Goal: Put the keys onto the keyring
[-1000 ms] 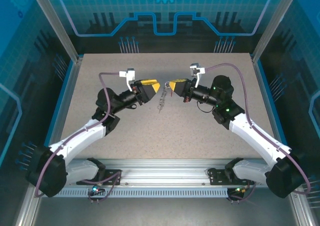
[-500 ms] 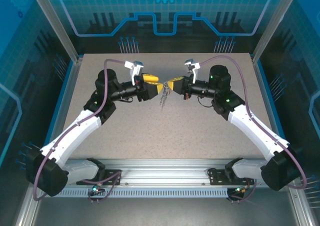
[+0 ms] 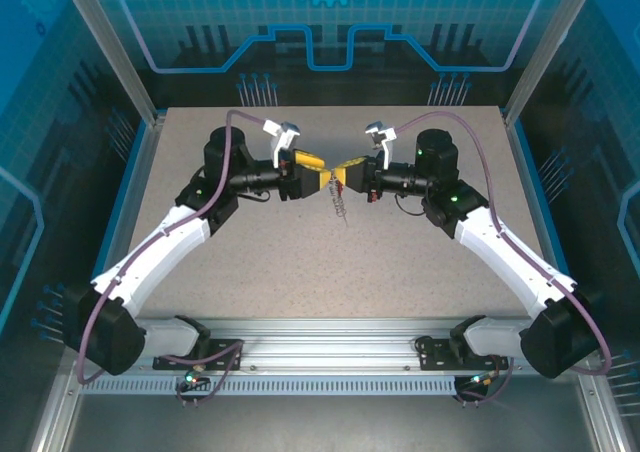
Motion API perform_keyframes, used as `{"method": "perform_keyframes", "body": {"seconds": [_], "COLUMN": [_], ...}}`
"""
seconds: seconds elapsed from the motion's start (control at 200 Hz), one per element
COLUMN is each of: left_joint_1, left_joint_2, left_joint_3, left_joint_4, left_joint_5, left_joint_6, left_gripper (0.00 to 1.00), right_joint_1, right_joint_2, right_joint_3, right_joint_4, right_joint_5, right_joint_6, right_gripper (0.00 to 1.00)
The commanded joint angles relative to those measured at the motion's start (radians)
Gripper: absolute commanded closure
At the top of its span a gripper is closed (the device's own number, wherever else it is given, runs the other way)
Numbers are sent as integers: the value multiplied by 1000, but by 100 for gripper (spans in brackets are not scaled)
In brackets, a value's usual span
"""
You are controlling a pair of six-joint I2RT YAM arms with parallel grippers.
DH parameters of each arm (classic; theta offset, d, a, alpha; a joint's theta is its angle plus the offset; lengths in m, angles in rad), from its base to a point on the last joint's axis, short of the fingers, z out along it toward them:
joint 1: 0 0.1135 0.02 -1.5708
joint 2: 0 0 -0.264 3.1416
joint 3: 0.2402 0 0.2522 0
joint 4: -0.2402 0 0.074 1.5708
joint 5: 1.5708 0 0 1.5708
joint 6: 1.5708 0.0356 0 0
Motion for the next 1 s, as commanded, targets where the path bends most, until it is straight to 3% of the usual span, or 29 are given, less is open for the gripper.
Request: {"method": "perform_keyframes", "body": {"seconds": [0.0, 0.69, 0.99], "left_joint_1": [9, 9, 9], "left_joint_2": [15, 48, 59], "left_joint_3": [35, 24, 19], "left_joint_4": [-5, 19, 52], "left_joint_5": [46, 112, 127], "left_joint_6": [4, -21, -42], "left_gripper": [46, 60, 81], "right_joint_1": [-9, -10, -9], "right_joint_2": [5, 15, 19], "right_joint_3": [30, 29, 27], "right_joint_4": [18, 40, 48], "right_joint_5": [-25, -13, -10], "right_joint_6": [-5, 11, 17], "right_gripper": [100, 100, 100]}}
